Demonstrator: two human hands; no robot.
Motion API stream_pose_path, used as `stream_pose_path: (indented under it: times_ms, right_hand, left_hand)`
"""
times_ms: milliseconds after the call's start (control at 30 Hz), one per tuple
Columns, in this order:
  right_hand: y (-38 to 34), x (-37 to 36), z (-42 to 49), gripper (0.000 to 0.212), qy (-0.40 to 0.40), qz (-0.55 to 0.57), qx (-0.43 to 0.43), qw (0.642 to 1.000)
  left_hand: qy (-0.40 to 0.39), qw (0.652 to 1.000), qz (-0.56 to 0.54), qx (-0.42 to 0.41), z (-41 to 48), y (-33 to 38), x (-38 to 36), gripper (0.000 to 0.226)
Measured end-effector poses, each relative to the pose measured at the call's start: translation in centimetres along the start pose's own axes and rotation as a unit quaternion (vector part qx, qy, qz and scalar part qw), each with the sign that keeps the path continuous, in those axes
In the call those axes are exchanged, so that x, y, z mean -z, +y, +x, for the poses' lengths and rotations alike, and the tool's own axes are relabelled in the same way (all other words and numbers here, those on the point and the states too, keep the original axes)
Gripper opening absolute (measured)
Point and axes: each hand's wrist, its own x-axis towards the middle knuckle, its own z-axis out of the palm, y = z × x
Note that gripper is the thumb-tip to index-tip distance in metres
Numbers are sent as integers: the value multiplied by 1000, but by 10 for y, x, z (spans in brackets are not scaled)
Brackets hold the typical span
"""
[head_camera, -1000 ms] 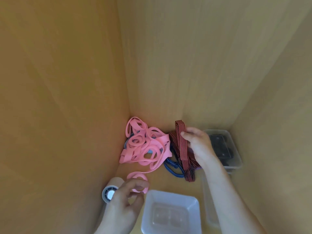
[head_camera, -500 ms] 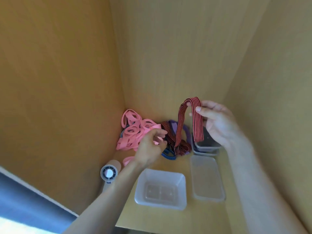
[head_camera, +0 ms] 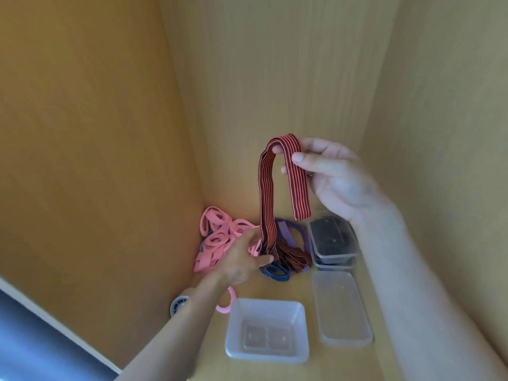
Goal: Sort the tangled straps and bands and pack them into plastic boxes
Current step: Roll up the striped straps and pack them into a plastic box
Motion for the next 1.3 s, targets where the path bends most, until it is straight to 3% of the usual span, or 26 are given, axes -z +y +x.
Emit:
stream_pose_path:
  times_ms: [133, 200, 434, 534, 867, 967, 1167, 1301]
  right_hand:
    - [0, -9, 2, 25, -12, 16, 4, 1000]
    - [-1, -13, 5, 25, -7, 17, 4, 1000]
    - [-6, -20, 18, 17, 23, 8, 6, 1000]
    - [-2, -21, 22, 15, 35, 7, 1, 999]
    - [17, 4, 20, 14, 134, 7, -37, 990]
    - [18, 9, 15, 13, 149, 29, -28, 988]
    - [36, 21, -15, 13, 179, 56, -50, 981]
    - [71, 35, -44, 19, 190, -2, -137, 972]
  left_hand:
    - [1, 994, -107, 26, -9, 3, -8, 19]
    - [-3, 987, -151, 58, -13, 3, -14, 13]
    - [-44, 947, -306, 89, -14, 17, -28, 19]
    - [-44, 936, -335, 95, -12, 18, -31, 16]
    - [-77, 906, -394, 131, -14, 13, -21, 44]
    - [-54, 891, -427, 146, -13, 12, -16, 35]
    - [57, 825, -523, 206, -4, 7, 11, 25]
    - [108, 834, -507, 188, -1, 7, 26, 23]
